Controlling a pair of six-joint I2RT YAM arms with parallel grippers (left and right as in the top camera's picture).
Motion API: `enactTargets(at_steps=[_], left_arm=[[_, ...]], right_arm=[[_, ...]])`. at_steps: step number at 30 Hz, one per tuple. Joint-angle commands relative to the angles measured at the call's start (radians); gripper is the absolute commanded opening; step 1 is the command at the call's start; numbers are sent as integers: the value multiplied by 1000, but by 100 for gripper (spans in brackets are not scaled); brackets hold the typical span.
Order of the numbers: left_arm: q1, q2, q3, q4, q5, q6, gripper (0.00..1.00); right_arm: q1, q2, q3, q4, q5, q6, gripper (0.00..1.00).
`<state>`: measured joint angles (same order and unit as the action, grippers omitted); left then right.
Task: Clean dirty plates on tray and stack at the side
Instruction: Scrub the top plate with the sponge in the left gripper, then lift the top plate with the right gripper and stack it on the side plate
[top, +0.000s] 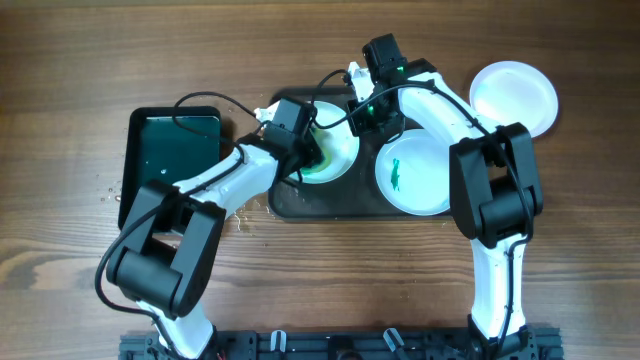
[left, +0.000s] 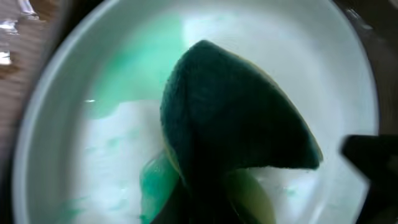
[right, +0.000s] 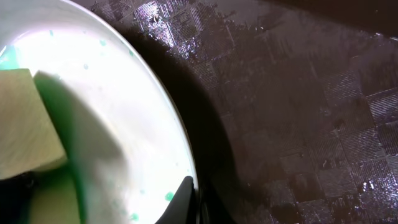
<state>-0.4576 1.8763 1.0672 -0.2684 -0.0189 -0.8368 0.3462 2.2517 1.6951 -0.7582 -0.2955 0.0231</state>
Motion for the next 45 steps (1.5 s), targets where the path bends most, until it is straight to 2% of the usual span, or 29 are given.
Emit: enactTargets(at_steps=[1,5,11,16,21,24,28,32,38,40,42,45], left_arm=[[36,-39,-20,-124,-274,22,4],[51,-143,-20,-150,-366,23,4],[50,-300,-20,-121,-288,21,4],[127,-364,-20,-179,-288,21,4],[304,-361,-20,-313,-223,14,4],[430,-361,-20,-398,-220,21,4],[500,-357,-20,-433,-213,21,4],[523,-357,-20,-436,-213,21,4],[523,-357,-20,-436,-213,21,4],[523,-357,-20,-437,-212,21,4],[523,-357,-20,-440,-213,21,4],[523,-357,-20,-441,-213,21,4]], right_arm=[[-7,-6,8,13,40,14,4],[-7,-30,9,18,41,3,4],[-7,-85,9,44,128,1,4],[0,-166,9,55,161,-143,4],[67,-294,9,55,478,-243,4],[180,-392,9,61,828,-364,4],[301,-424,9,118,1175,-578,4],[399,-423,8,186,1346,-874,4],[486,-423,8,354,1530,-1136,4],[501,-423,8,388,1525,-1147,4],[499,-423,8,381,1471,-1069,4],[449,-423,6,208,1141,-834,4]])
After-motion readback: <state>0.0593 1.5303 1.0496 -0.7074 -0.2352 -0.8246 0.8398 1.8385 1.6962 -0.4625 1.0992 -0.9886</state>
